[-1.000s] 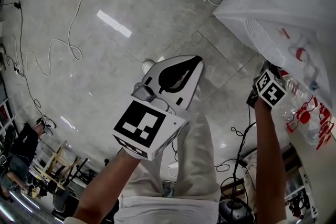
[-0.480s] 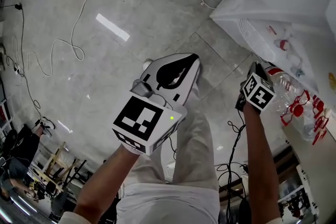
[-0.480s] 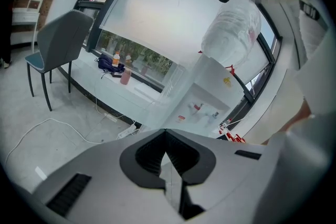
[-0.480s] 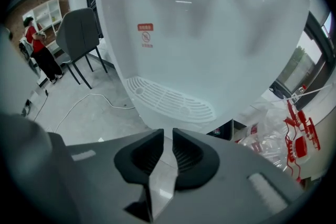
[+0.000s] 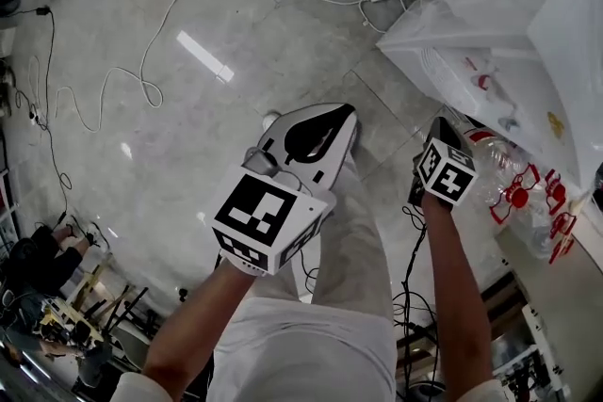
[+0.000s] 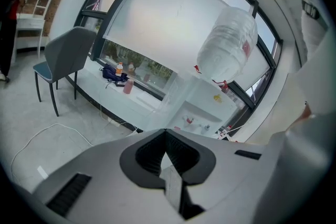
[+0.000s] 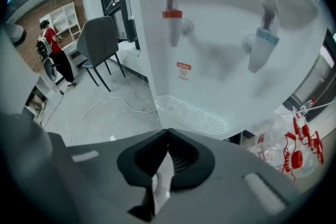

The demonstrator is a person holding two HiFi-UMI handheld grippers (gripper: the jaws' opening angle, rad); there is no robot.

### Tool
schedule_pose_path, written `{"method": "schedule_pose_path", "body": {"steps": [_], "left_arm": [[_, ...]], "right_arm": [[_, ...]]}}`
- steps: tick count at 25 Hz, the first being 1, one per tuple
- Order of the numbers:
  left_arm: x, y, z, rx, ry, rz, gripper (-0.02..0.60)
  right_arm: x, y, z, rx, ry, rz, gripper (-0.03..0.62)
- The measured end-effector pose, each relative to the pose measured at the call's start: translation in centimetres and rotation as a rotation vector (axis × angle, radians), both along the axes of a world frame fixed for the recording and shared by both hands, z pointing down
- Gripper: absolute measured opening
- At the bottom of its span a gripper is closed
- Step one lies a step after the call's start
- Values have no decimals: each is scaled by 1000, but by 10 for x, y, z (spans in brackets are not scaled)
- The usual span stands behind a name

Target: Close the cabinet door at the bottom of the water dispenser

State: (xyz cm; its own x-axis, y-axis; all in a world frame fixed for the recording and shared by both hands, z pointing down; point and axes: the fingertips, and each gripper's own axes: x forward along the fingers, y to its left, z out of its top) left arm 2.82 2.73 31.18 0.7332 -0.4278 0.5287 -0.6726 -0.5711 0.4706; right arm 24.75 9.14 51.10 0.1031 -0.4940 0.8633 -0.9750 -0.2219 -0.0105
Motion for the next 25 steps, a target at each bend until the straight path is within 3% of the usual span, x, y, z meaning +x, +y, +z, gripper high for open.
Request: {"method": "schedule_pose_path", "body": {"steps": [13, 25], "left_arm": [[-27, 1, -82, 68, -25, -67, 6], [-37, -3, -157, 158, -37, -126, 6]], "right_arm": [[-47, -11, -110, 105, -163, -96, 11], [-87, -25, -229, 273, -194, -315, 11]]}}
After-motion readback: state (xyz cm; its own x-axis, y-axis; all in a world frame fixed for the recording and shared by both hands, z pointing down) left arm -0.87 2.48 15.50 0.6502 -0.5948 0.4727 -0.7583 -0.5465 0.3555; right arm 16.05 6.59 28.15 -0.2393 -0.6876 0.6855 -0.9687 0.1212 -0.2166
